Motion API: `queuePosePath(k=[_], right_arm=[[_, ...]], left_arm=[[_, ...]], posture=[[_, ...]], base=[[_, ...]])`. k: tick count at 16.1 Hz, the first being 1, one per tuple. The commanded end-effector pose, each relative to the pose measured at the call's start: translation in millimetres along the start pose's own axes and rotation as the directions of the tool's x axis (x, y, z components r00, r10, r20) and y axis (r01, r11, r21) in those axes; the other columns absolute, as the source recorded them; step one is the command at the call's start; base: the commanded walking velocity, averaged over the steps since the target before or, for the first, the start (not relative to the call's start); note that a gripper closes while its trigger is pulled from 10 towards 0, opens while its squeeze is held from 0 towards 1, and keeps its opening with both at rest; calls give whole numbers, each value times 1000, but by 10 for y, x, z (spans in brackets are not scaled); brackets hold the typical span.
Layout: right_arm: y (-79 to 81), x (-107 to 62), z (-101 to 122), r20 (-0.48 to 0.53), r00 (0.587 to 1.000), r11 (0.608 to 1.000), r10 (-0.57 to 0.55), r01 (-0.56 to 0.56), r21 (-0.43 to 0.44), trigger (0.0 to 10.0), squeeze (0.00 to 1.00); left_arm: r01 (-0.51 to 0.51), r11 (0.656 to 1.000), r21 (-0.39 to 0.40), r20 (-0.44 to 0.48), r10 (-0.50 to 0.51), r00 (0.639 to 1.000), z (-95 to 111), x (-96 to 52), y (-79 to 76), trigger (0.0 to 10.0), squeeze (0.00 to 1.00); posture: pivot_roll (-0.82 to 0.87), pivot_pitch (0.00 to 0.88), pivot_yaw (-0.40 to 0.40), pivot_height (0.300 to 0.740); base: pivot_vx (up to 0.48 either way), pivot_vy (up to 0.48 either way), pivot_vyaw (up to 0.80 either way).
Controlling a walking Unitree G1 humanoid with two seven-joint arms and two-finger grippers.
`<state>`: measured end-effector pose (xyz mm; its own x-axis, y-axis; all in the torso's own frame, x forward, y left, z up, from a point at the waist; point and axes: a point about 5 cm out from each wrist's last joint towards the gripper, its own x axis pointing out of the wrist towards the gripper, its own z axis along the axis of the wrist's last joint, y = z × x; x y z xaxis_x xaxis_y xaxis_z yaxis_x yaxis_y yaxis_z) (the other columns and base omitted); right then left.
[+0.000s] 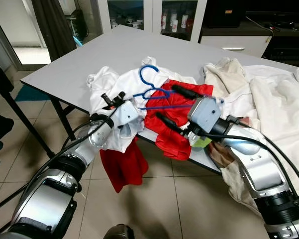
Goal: Hang hanger
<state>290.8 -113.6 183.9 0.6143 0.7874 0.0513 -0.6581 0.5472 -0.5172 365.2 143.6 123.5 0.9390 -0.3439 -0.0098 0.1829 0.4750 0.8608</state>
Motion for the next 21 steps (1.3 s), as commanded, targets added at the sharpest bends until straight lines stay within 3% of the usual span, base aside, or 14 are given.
queuePosePath(k=[1, 5, 11, 21], right_arm=[[-23, 35, -15, -21, 1000, 1000, 7, -7, 10, 10000, 0], [-51, 43, -147, -84, 996, 998, -2, 7, 68, 10000, 0], [-54, 91, -354, -189, 982, 993, -14, 35, 111, 10000, 0], [-81, 171, -360, -185, 982, 990, -36, 60, 129, 10000, 0]], left_arm=[[-9, 997, 73, 47, 5, 999, 50, 18, 50, 10000, 0], [6, 985, 170, 93, -22, 995, 79, -2, -10, 10000, 0], [-20, 980, 198, 134, -7, 991, 113, -5, -26, 10000, 0], [-33, 977, 212, 161, -1, 987, 139, -7, -35, 10000, 0]], posture=[[106, 0, 32, 740], [108, 0, 32, 740], [111, 0, 24, 740], [115, 0, 19, 740]], base=[[0, 0, 0], [0, 0, 0], [0, 0, 0], [0, 0, 0]])
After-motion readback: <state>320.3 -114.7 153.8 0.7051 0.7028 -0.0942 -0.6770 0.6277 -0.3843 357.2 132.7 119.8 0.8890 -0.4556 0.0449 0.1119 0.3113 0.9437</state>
